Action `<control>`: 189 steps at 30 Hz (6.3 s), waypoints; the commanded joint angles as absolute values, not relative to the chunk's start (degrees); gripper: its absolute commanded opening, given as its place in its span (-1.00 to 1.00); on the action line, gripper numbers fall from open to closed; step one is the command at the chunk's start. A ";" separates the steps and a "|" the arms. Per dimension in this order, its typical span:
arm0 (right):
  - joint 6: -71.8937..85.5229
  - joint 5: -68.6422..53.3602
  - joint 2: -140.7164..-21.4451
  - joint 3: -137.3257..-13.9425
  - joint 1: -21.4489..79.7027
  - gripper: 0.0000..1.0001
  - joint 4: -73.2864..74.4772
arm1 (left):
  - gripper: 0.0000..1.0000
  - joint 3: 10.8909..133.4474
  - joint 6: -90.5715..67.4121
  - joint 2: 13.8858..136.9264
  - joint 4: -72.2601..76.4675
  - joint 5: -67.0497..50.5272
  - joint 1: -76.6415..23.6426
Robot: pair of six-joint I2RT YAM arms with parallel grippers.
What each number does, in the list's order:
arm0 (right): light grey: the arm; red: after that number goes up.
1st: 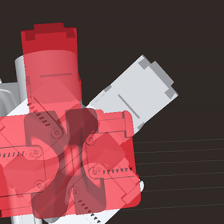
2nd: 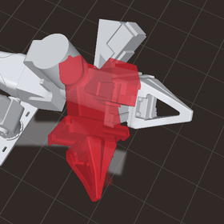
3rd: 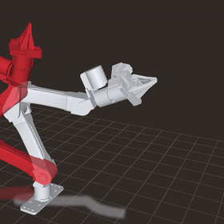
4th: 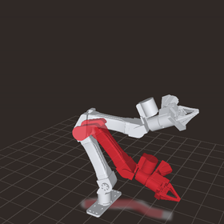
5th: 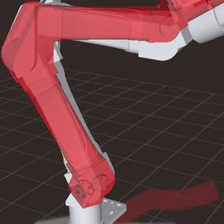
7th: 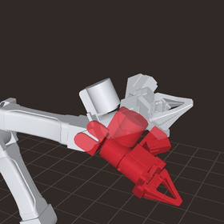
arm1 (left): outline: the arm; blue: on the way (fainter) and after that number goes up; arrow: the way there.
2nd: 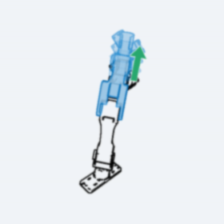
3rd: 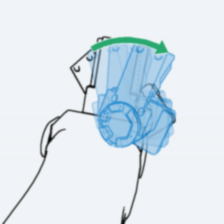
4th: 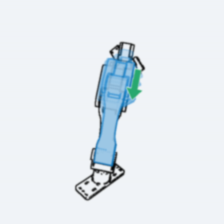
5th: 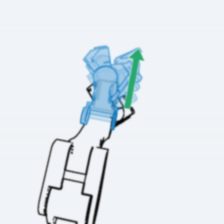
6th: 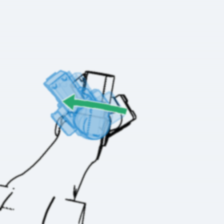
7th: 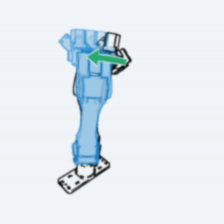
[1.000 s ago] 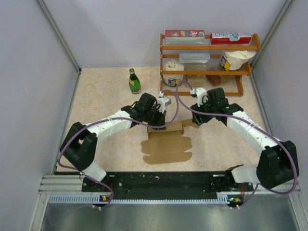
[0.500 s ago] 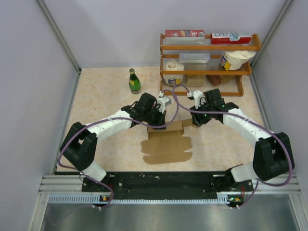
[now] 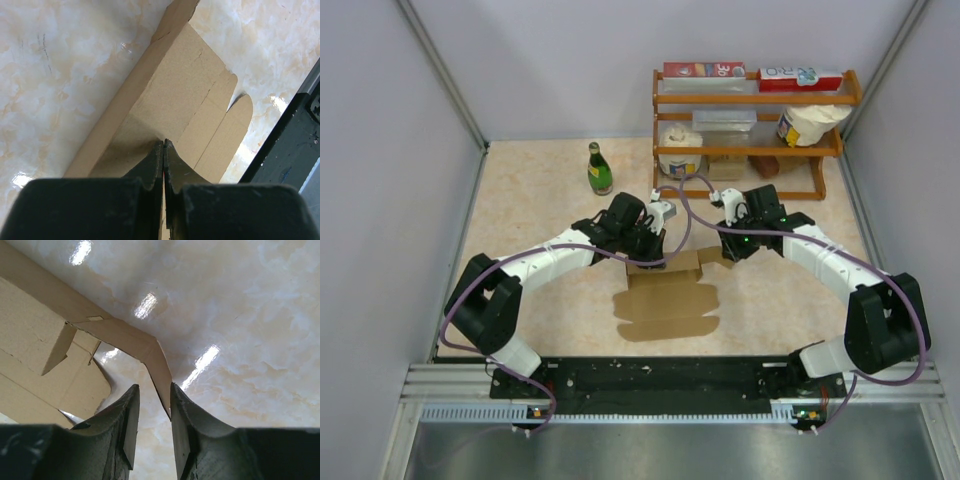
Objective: Fold the paper box
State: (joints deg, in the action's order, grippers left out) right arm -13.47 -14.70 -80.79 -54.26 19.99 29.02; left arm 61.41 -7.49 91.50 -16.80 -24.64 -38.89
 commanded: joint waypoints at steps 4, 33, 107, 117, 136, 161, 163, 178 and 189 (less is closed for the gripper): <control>-10.55 -15.12 -80.16 -54.93 19.34 -0.49 30.23 | -1.00 63.46 -7.29 91.32 -16.26 -24.87 -39.11; -7.74 -16.79 -77.17 -54.14 21.62 -0.88 32.96 | -1.00 62.84 -7.73 91.05 -16.00 -25.05 -39.11; -0.79 -14.33 -73.47 -54.22 25.75 -1.00 38.58 | -1.00 63.81 -8.26 91.67 -16.70 -23.73 -40.17; 1.93 -15.47 -74.97 -58.71 27.77 -1.00 41.31 | -1.00 63.72 -8.35 91.58 -16.70 -23.55 -40.52; 4.31 -20.48 -78.13 -59.06 29.79 -1.00 41.48 | -1.00 63.46 -8.35 91.23 -16.79 -23.20 -41.13; 3.43 -25.66 -77.69 -54.23 30.32 -0.60 38.32 | -1.00 62.49 -8.70 90.00 -16.96 -22.68 -41.75; 3.25 -25.93 -77.87 -54.14 30.32 -0.58 38.15 | -1.00 62.58 -8.70 90.00 -16.96 -22.68 -41.66; 2.46 -26.81 -76.47 -54.40 30.32 -0.31 37.88 | -1.00 62.23 -8.79 89.47 -17.31 -22.15 -42.01; 2.55 -23.92 -73.66 -57.56 30.32 0.01 39.63 | -1.00 61.52 -8.70 89.38 -17.31 -21.53 -42.10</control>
